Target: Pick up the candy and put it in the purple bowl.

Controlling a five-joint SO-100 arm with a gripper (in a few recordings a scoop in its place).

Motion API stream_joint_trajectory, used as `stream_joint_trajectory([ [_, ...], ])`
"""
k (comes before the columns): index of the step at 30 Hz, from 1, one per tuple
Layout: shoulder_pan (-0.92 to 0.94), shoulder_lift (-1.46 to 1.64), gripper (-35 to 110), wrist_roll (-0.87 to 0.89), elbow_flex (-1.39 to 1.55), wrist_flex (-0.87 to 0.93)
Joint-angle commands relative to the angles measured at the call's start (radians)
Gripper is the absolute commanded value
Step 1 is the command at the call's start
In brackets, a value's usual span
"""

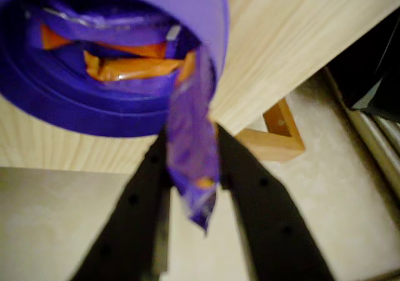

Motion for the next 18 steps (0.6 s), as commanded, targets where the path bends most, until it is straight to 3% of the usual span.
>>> stream_joint_trajectory([
  [1,0.018,0.121,3,-0.029,0.028,-0.025],
  [11,0.041,0.124,4,-0.043,0.086,-0.077],
  [18,0.080,0.103,16,-0.080,0.080,-0.074],
])
